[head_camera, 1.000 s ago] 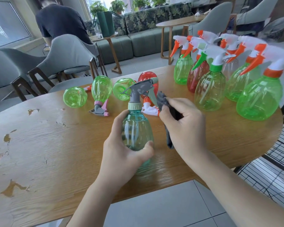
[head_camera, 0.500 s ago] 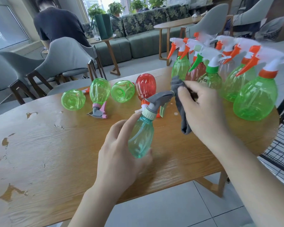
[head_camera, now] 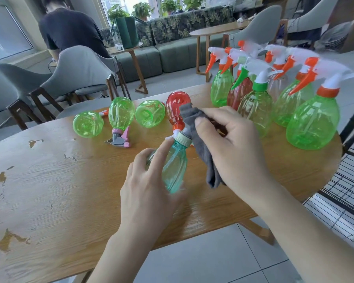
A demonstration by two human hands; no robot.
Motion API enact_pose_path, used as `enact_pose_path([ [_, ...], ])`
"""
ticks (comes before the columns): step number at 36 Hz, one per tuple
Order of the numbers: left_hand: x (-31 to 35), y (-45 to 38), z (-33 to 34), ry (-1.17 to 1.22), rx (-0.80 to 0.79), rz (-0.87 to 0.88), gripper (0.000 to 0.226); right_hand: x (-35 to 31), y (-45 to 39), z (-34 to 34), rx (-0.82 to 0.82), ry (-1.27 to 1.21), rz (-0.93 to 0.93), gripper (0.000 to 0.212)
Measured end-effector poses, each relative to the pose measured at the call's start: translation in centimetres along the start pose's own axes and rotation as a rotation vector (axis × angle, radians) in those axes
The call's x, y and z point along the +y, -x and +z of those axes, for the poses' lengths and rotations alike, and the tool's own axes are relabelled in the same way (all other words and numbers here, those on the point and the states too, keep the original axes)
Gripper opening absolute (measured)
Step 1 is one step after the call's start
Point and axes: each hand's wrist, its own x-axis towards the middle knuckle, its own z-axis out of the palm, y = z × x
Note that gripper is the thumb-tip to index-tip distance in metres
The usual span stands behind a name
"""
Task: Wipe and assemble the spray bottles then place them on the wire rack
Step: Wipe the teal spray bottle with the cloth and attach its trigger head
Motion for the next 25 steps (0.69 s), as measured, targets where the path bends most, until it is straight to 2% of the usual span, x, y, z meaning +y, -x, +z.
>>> enact_pose_path([
  [2, 0.1, 0.0, 0.0, 0.009, 0.000, -0.011, 0.105, -0.4, -0.1, -0.2, 0.000, -0.243, 0.124, 0.022],
  [5, 0.3, 0.1, 0.0, 0.059, 0.030, -0.046, 0.101, -0.2, 0.0, 0.0, 0.126, -0.467, 0.357, 0.032],
  [8, 0.3, 0.2, 0.0, 0.141, 0.067, -0.087, 0.098, 0.7, 0.5, 0.8, 0.155, -0.518, 0.598, 0.041],
  [10, 0.4, 0.3, 0.0, 0.169, 0.078, -0.096, 0.097, 1.2, 0.9, 1.5, 0.125, -0.486, 0.680, 0.047],
  [15, 0.7, 0.3, 0.4, 0.124, 0.100, -0.070, 0.098, 1.4, 1.2, 2.9, 0.093, -0.479, 0.701, 0.027],
  [19, 0.8, 0.3, 0.9, 0.013, 0.100, -0.046, 0.105, 0.9, 0.7, 3.1, 0.124, -0.590, 0.728, 0.034],
  [21, 0.8, 0.3, 1.0, -0.075, 0.103, -0.056, 0.107, 0.7, 0.6, 3.0, 0.144, -0.677, 0.757, 0.044],
  [23, 0.9, 0.2, 1.1, -0.123, 0.119, -0.051, 0.108, 0.6, 0.6, 2.9, 0.101, -0.761, 0.747, 0.052],
  [25, 0.9, 0.2, 1.1, -0.146, 0.130, -0.029, 0.109, 0.5, 0.6, 2.9, 0.062, -0.796, 0.749, 0.048],
])
